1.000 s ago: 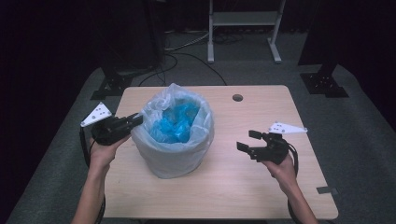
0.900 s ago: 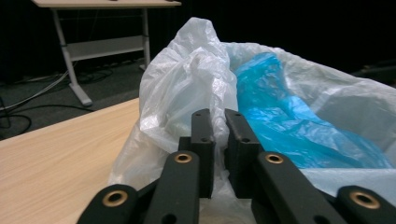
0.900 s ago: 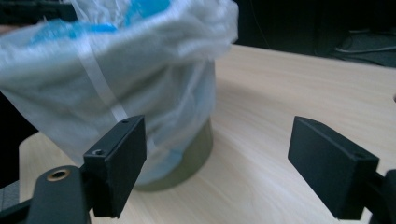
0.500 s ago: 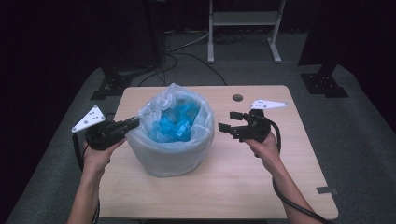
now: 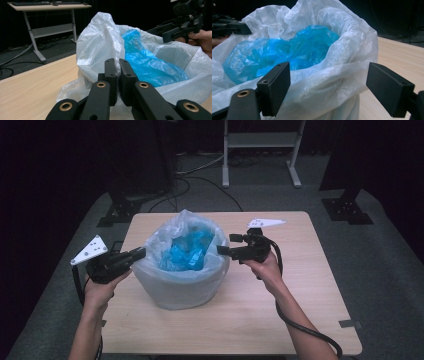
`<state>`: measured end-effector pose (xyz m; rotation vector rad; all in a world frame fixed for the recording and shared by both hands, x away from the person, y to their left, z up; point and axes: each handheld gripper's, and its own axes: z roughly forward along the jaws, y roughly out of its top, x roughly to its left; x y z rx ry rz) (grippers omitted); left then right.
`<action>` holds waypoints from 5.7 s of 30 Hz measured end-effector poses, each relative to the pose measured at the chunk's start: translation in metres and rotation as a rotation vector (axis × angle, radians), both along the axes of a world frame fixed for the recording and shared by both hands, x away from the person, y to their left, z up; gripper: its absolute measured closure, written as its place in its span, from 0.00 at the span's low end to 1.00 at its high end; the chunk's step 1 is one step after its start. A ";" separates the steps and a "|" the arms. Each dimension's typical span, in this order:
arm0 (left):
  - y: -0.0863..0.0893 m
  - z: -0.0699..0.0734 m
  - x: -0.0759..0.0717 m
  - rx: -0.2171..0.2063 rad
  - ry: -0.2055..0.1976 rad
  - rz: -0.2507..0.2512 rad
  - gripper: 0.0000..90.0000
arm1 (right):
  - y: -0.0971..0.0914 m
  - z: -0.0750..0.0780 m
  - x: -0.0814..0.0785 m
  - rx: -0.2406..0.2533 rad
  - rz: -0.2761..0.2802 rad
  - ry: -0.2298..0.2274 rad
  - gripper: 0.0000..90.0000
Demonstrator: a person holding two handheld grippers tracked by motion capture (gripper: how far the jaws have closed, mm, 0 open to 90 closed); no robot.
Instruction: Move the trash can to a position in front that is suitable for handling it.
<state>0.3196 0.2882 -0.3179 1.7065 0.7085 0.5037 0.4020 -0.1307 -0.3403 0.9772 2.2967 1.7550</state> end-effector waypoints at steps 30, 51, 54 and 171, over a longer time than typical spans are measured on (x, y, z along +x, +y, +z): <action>-0.017 0.011 0.003 -0.030 -0.028 -0.051 0.96 | 0.036 0.012 -0.004 -0.151 -0.267 -0.129 0.82; -0.045 0.019 0.006 -0.010 -0.010 -0.129 0.96 | 0.050 0.036 -0.018 -0.084 -0.220 -0.143 0.98; -0.055 0.017 0.007 0.002 0.010 -0.156 0.96 | 0.054 0.040 -0.023 -0.071 -0.191 -0.143 0.98; -0.093 0.040 0.009 -0.094 0.091 -0.339 0.70 | 0.072 0.034 -0.048 0.018 0.159 -0.008 0.96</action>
